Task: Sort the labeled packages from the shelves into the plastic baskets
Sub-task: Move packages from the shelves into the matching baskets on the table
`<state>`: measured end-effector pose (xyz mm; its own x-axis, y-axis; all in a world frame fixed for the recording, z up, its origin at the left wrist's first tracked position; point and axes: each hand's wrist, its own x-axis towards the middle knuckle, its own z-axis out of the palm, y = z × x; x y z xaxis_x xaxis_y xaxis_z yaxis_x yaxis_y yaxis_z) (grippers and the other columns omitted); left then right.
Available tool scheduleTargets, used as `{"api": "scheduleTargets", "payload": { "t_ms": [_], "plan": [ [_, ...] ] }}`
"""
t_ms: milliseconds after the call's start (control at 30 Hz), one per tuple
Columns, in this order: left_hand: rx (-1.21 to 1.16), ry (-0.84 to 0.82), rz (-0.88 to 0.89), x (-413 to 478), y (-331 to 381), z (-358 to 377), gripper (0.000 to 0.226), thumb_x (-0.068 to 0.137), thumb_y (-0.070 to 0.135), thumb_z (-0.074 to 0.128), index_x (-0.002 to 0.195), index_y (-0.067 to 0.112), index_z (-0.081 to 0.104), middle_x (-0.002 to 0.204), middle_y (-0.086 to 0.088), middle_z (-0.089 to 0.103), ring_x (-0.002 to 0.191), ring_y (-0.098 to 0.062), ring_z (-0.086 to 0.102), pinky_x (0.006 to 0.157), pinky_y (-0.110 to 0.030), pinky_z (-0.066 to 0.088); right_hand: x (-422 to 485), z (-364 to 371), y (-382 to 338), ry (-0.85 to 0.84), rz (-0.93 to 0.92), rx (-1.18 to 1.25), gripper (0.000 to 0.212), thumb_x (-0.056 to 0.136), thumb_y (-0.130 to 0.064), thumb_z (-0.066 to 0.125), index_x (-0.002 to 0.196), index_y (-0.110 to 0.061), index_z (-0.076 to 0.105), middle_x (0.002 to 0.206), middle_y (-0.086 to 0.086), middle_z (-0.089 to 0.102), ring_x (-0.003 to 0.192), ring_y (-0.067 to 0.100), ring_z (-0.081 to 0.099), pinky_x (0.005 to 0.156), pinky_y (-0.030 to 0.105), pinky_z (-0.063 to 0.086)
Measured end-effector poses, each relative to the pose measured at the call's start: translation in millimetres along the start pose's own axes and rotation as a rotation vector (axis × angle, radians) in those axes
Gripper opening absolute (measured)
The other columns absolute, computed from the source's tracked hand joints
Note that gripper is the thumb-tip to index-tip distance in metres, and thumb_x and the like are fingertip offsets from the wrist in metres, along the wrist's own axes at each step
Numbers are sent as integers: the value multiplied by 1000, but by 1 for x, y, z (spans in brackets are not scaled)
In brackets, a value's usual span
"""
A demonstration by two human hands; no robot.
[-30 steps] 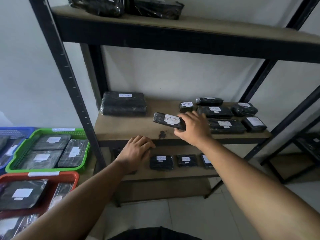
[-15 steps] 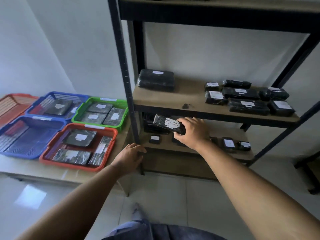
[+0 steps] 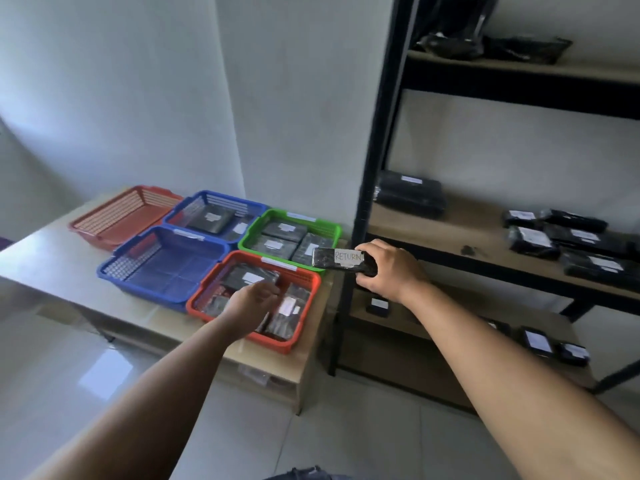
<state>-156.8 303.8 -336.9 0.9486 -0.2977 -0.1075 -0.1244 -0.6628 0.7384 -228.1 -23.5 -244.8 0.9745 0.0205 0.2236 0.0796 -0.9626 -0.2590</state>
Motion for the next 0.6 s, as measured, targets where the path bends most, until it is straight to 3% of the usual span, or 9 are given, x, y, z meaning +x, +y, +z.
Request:
{"api": "scheduleTargets", "payload": {
  "t_ms": [200, 267, 333, 467, 600],
  "plan": [
    [-176, 59, -84, 15, -94, -120, 14, 103, 29, 68, 114, 22, 74, 100, 1, 79, 93, -22, 76, 82, -41, 60, 79, 63, -127, -68, -27, 152, 61, 72, -45, 75, 131, -33, 63, 119, -11, 63, 105, 18, 67, 91, 37, 57],
    [-291, 82, -139, 21, -123, -159, 18, 107, 29, 64, 117, 16, 73, 106, -4, 80, 99, -27, 76, 75, -36, 57, 105, 86, -164, -124, -72, 190, 61, 73, -37, 80, 132, -32, 65, 122, -10, 58, 105, 19, 66, 93, 37, 56],
    [-367, 77, -179, 28, -145, -193, 24, 108, 37, 61, 119, 19, 72, 110, 0, 80, 104, -27, 76, 78, -36, 55, 128, 104, -198, -191, -125, 199, 62, 74, -28, 83, 134, -32, 66, 124, -6, 53, 106, 20, 65, 95, 36, 55],
    [-447, -104, -195, 38, -163, -233, 36, 105, 51, 58, 126, 25, 72, 119, 4, 78, 109, -21, 73, 96, -43, 55, 166, 134, -248, -321, -212, 171, 67, 73, -25, 84, 136, -35, 66, 126, -6, 52, 109, 19, 63, 98, 37, 53],
    [-455, -250, -173, 50, -164, -241, 47, 100, 59, 61, 126, 23, 75, 113, 5, 80, 93, -14, 71, 86, -33, 57, 199, 161, -280, -396, -304, 165, 66, 70, -30, 83, 133, -40, 64, 124, -13, 50, 108, 16, 62, 96, 42, 55]
  ]
}}
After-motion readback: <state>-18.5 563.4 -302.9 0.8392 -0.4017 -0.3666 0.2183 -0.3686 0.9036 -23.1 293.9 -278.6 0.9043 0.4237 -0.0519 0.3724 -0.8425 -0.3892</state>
